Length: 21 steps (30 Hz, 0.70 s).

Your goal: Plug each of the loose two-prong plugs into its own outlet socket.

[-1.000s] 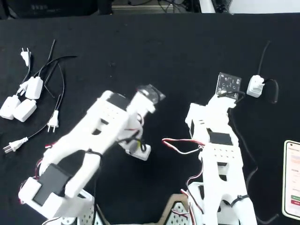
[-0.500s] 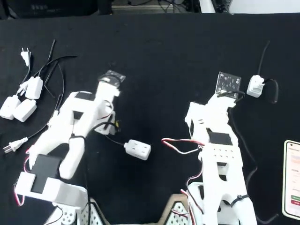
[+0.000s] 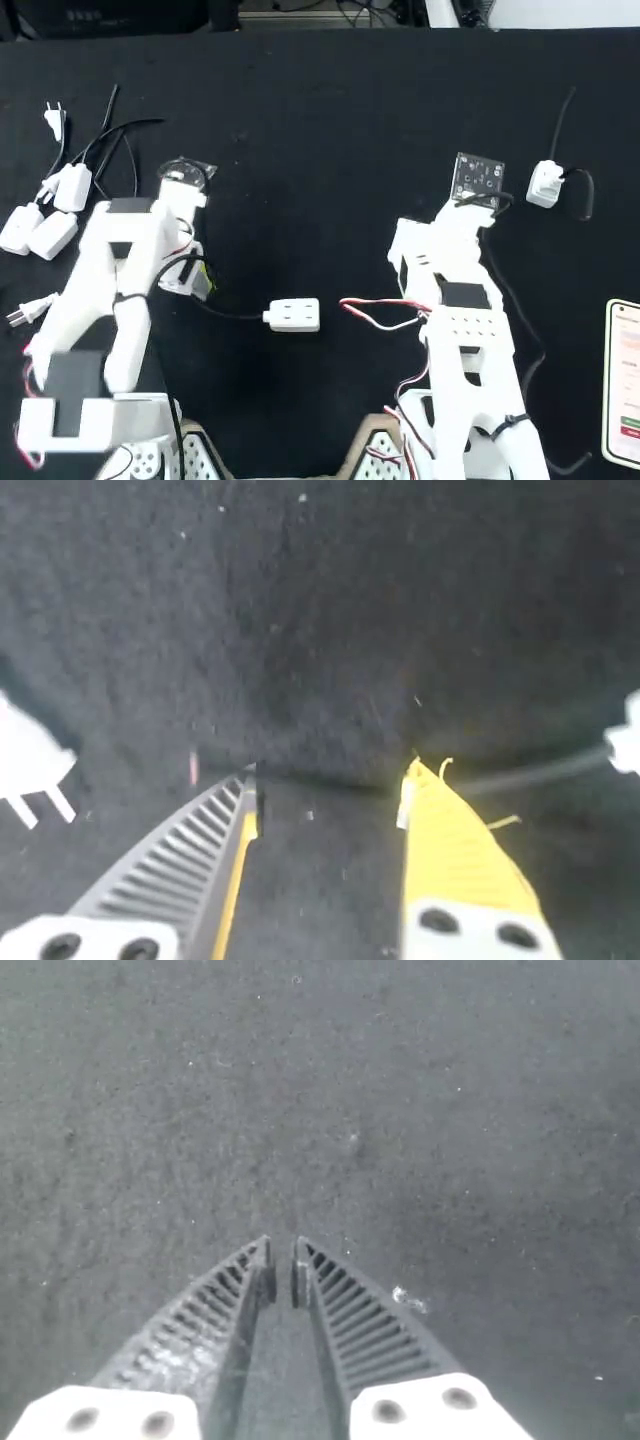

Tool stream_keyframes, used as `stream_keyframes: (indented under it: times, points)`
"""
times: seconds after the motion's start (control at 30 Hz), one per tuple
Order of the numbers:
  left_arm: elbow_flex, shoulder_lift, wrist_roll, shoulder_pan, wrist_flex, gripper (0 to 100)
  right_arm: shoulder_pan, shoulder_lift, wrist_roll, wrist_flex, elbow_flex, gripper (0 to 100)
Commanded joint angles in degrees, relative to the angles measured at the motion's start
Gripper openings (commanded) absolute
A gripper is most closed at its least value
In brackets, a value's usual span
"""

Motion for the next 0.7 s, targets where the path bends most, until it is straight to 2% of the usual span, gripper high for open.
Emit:
stream_keyframes:
  times: [0.0, 0.17, 0.27, 0.37, 0.5, 0.6, 0.67]
  points:
    - [-1.3, -9.2, -2.0, -0.4, 3.8, 23, -1.1, -2.2, -0.2, -1.2, -0.7, 3.5]
    - [0.2, -17.9, -3.1, -2.0, 3.9, 23, -3.3, -2.2, 0.5, 1.3, -1.2, 3.5]
    - [2.8, -20.0, -2.9, -1.9, 3.9, 23, -7.9, -2.2, 6.3, 2.6, -1.6, 3.5]
    - [8.0, -20.0, -3.1, 1.4, 3.6, 23, -14.3, -2.2, 12.8, 2.9, -1.1, 3.5]
    - [17.0, -20.0, -2.8, 2.0, -4.6, 23, -26.0, -2.2, 22.9, 8.4, -0.7, 3.5]
    - [22.3, -20.0, -2.5, -1.1, -12.0, 23, -32.9, -1.8, 25.9, 13.4, -0.6, 3.5]
    - [23.4, -20.0, 0.8, -4.9, -14.3, 23, -34.8, -1.8, 26.4, 16.3, -0.6, 3.6]
